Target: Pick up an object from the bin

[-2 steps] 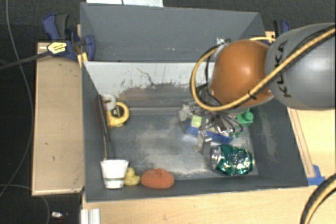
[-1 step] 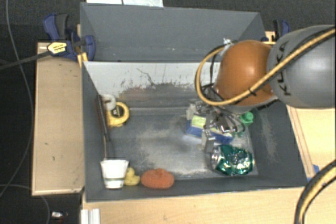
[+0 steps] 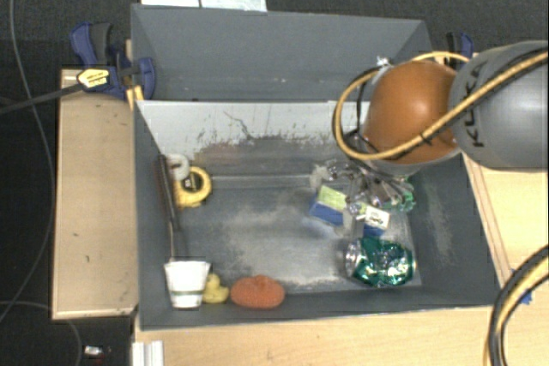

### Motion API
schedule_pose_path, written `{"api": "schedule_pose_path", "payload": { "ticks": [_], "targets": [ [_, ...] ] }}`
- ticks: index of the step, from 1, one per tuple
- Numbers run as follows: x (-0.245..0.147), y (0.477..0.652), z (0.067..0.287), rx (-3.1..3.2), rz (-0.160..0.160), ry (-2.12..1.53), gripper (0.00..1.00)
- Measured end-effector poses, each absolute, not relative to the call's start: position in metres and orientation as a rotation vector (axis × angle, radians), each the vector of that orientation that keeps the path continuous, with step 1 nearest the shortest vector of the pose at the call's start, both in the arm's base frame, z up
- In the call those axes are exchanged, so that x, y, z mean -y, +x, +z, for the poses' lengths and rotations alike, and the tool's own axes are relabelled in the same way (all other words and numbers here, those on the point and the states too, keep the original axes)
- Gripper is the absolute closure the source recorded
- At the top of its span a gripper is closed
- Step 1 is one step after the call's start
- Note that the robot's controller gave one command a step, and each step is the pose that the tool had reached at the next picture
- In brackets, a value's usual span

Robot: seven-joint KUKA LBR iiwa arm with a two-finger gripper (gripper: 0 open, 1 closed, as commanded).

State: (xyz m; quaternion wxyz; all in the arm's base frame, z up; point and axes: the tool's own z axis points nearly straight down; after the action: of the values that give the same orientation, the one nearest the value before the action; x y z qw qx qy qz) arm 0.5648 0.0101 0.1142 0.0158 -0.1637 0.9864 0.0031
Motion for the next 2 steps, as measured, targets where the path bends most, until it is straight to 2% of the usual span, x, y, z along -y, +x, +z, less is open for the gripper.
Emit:
{"api": "schedule_pose_path", "payload": {
  "ticks": [1, 2],
  "targets": [
    [0.033, 0.549, 0.109, -3.098, 0.015, -0.329, 0.00],
    [0.065, 0.558, 0.084, -3.088, 0.012, -0.361, 0.00]
  ]
}}
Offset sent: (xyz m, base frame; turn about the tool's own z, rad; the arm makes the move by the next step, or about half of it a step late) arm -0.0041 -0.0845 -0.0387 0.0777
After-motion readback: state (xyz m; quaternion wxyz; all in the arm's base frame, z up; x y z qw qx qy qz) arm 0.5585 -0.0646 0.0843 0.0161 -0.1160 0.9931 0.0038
